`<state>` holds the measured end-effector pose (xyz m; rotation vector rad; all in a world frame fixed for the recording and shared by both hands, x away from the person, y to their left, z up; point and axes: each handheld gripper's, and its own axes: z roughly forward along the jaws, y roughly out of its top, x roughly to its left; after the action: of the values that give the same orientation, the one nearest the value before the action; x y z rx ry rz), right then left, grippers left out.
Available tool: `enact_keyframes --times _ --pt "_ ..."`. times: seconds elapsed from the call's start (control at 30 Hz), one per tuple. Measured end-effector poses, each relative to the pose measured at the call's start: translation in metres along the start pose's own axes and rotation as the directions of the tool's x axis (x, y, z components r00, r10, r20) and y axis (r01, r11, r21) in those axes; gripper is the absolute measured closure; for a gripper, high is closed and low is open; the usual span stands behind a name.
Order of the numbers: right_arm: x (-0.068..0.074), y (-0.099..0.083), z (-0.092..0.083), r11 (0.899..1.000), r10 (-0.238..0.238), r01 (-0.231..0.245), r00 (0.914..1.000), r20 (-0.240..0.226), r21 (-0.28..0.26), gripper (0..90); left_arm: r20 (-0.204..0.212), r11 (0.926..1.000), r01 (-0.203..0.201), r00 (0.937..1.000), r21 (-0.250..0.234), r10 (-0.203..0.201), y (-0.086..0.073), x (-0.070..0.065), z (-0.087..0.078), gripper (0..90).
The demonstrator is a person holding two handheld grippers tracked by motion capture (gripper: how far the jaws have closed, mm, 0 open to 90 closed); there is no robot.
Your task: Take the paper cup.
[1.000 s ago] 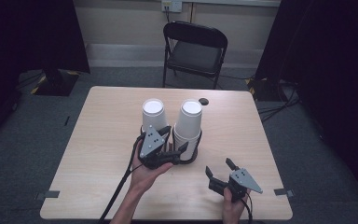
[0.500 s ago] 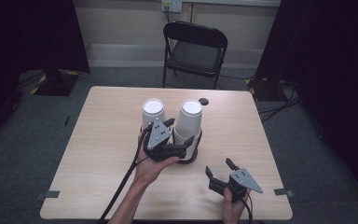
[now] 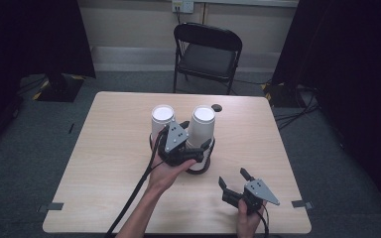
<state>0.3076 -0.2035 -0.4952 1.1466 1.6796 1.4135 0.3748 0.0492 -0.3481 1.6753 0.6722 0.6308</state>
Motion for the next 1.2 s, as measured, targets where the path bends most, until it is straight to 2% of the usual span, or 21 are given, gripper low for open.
enact_keyframes --times 0.1,0.23,0.3,0.37,0.53,0.8,1.0,1.2 --pt "0.0 0.0 0.0 1.0 0.0 0.0 1.0 -0.002 -0.001 13.5 -0.008 0.9997 0.024 0.9997 -0.001 -0.024 0.004 0.002 0.003 15.6" --pt "-0.001 0.0 0.0 1.0 0.005 -0.005 0.9999 -0.01 0.0 13.5 -0.029 0.9998 0.017 0.9994 0.0 -0.017 0.009 0.003 0.007 15.7" --pt "-0.001 0.0 0.0 1.0 0.005 -0.005 0.9999 -0.013 0.002 13.5 -0.025 0.9994 0.033 0.9991 0.005 -0.033 0.01 0.004 0.011 15.6" --pt "-0.001 0.0 0.0 1.0 0.003 -0.002 0.9999 -0.012 0.001 13.5 -0.034 0.9998 0.016 0.9993 0.013 -0.016 0.011 0.004 0.014 15.4" --pt "0.0 0.0 0.0 1.0 0.002 -0.002 0.9999 -0.013 0.0 13.5 -0.038 0.9997 0.018 0.9991 0.017 -0.017 0.011 0.004 0.019 15.7" --pt "0.0 0.0 -0.001 1.0 0.0 0.0 0.9999 -0.014 0.002 13.5 -0.08 0.9998 0.005 0.9967 0.018 -0.003 0.015 0.002 0.027 15.4" --pt "0.0 0.0 -0.001 1.0 -0.003 0.003 0.9999 -0.015 0.001 13.5 -0.115 0.9992 -0.009 0.9933 0.038 0.014 0.019 0.0 0.036 15.1" --pt "0.0 0.0 -0.001 1.0 -0.003 0.003 0.9999 -0.016 0.001 13.5 -0.138 0.999 0.008 0.9904 0.044 -0.002 0.021 0.0 0.043 15.5"
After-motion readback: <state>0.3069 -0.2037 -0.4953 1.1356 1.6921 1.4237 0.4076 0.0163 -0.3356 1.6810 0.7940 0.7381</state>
